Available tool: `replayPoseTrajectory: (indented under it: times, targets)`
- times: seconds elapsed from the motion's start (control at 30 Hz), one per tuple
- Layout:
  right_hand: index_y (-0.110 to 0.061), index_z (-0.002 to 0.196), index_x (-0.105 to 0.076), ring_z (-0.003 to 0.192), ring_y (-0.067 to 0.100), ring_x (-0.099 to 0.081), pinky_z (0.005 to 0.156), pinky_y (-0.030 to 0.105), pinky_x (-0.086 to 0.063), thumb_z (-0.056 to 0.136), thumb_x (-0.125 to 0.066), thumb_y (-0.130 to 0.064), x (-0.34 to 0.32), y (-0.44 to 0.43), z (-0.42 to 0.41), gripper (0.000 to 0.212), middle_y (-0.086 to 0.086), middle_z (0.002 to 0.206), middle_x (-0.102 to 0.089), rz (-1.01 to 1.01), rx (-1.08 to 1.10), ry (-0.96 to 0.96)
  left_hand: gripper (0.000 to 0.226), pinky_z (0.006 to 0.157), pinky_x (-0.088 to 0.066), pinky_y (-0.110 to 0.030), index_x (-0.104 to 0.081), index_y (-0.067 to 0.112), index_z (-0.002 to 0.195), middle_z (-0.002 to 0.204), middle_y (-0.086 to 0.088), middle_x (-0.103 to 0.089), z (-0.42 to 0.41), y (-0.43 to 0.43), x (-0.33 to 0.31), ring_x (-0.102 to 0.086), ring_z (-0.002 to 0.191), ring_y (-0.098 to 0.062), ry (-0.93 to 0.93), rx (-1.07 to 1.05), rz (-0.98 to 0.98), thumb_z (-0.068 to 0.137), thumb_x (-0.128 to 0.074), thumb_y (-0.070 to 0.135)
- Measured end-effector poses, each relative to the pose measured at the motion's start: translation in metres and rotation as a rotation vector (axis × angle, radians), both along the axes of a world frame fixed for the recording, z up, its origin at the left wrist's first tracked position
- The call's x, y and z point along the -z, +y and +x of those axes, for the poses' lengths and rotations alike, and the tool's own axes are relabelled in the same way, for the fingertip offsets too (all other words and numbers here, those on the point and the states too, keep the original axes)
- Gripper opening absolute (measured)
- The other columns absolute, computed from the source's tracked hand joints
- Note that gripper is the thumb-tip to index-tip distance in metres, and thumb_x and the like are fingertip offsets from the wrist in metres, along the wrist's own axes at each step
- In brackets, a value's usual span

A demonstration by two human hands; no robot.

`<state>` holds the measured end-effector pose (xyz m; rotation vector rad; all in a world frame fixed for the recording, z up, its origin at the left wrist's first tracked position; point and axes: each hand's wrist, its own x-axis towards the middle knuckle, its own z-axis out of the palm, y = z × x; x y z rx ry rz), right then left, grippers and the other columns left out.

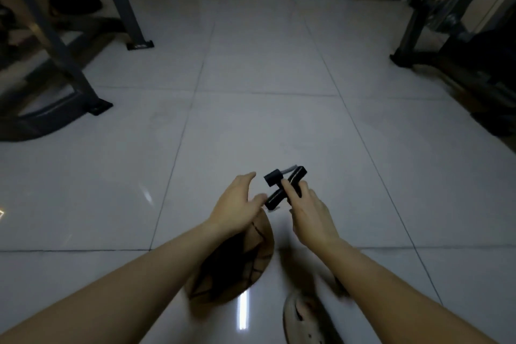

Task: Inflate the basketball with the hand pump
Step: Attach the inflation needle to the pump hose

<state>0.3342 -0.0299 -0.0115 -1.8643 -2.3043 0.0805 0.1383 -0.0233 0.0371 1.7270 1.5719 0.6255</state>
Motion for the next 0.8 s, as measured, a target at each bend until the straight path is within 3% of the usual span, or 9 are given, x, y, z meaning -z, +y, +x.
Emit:
replayPoseTrajectory:
  times: [0.07, 0.1, 0.17, 0.3, 0.43, 0.57, 0.67, 0.73, 0.8]
  targets:
    - [-0.029, 0.156, -0.018, 0.092, 0.026, -0.055, 0.063, 0.032, -0.045, 0.085, -0.067, -0.001, -0.038, 0.007, -0.013, 0.09, 0.007, 0.125, -0.044, 0.07, -0.104, 0.047, 0.045, 0.085, -0.054, -0.027, -0.053, 0.015, 0.142, 0.138, -0.008, -0.059, -0.003, 0.011, -0.039, -0.061, 0.111, -0.019, -0.348, -0.063, -0.203, 0.101, -0.059, 0.032]
    - [-0.03, 0.154, -0.017, 0.091, 0.026, -0.055, 0.062, 0.032, -0.045, 0.086, -0.067, -0.003, -0.056, 0.009, -0.02, 0.088, 0.006, 0.126, -0.043, 0.097, -0.155, 0.067, 0.034, 0.085, -0.056, -0.036, -0.062, 0.014, 0.13, 0.126, -0.014, -0.066, -0.007, 0.016, -0.058, -0.066, 0.104, -0.022, -0.441, -0.054, -0.221, 0.101, -0.06, 0.031]
    - [-0.031, 0.15, -0.017, 0.088, 0.026, -0.055, 0.061, 0.035, -0.048, 0.088, -0.064, -0.003, -0.089, 0.011, -0.033, 0.083, 0.005, 0.126, -0.042, 0.128, -0.219, 0.125, 0.024, 0.085, -0.058, -0.044, -0.071, 0.01, 0.109, 0.107, -0.016, -0.073, -0.017, 0.019, -0.09, -0.072, 0.097, -0.025, -0.483, -0.001, -0.158, 0.101, -0.061, 0.03]
    - [-0.035, 0.141, -0.026, 0.082, 0.028, -0.059, 0.063, 0.041, -0.052, 0.085, -0.062, -0.007, -0.138, 0.011, -0.044, 0.071, 0.0, 0.12, -0.046, 0.145, -0.284, 0.264, 0.027, 0.082, -0.057, -0.039, -0.07, 0.012, 0.09, 0.085, -0.003, -0.073, -0.026, 0.015, -0.134, -0.071, 0.08, -0.014, -0.388, 0.033, -0.037, 0.103, -0.058, 0.033]
    - [-0.04, 0.127, -0.04, 0.095, 0.022, -0.063, 0.077, 0.04, -0.053, 0.082, -0.071, -0.017, -0.18, 0.012, -0.053, 0.06, -0.007, 0.116, -0.057, 0.063, -0.268, 0.53, 0.032, 0.072, -0.059, -0.037, -0.073, 0.005, 0.095, 0.089, -0.017, -0.075, -0.032, 0.01, -0.173, -0.072, 0.075, -0.024, -0.406, 0.006, 0.009, 0.101, -0.06, 0.034]
    - [-0.038, 0.116, -0.05, 0.089, 0.017, -0.064, 0.078, 0.039, -0.054, 0.088, -0.074, -0.026, -0.217, 0.012, -0.067, 0.039, -0.007, 0.099, -0.064, -0.004, -0.245, 0.784, 0.034, 0.063, -0.057, -0.033, -0.074, 0.002, 0.098, 0.088, -0.018, -0.076, -0.043, 0.005, -0.214, -0.072, 0.071, -0.023, -0.484, 0.009, 0.001, 0.094, -0.071, 0.035]
    - [-0.04, 0.109, -0.051, 0.091, 0.018, -0.064, 0.075, 0.038, -0.053, 0.093, -0.067, -0.031, -0.232, 0.013, -0.076, 0.024, -0.004, 0.1, -0.067, 0.024, -0.223, 0.774, 0.035, 0.062, -0.057, -0.027, -0.071, -0.001, 0.111, 0.096, -0.019, -0.076, -0.057, 0.0, -0.229, -0.073, 0.078, -0.023, -0.544, 0.036, -0.084, 0.091, -0.076, 0.027]
    - [-0.039, 0.107, -0.052, 0.088, 0.016, -0.062, 0.072, 0.034, -0.05, 0.095, -0.065, -0.031, -0.239, 0.016, -0.08, 0.019, -0.004, 0.099, -0.065, 0.057, -0.181, 0.761, 0.039, 0.074, -0.062, -0.035, -0.067, -0.005, 0.115, 0.105, -0.023, -0.074, -0.07, -0.003, -0.232, -0.072, 0.089, -0.029, -0.576, 0.073, -0.147, 0.093, -0.073, 0.026]
    - [-0.034, 0.107, -0.054, 0.083, 0.016, -0.058, 0.07, 0.033, -0.047, 0.096, -0.064, -0.027, -0.245, 0.021, -0.081, 0.016, -0.002, 0.095, -0.062, 0.046, -0.153, 0.791, 0.037, 0.073, -0.062, -0.039, -0.067, -0.007, 0.111, 0.098, -0.021, -0.073, -0.085, -0.008, -0.233, -0.072, 0.085, -0.031, -0.532, 0.065, -0.145, 0.096, -0.068, 0.027]
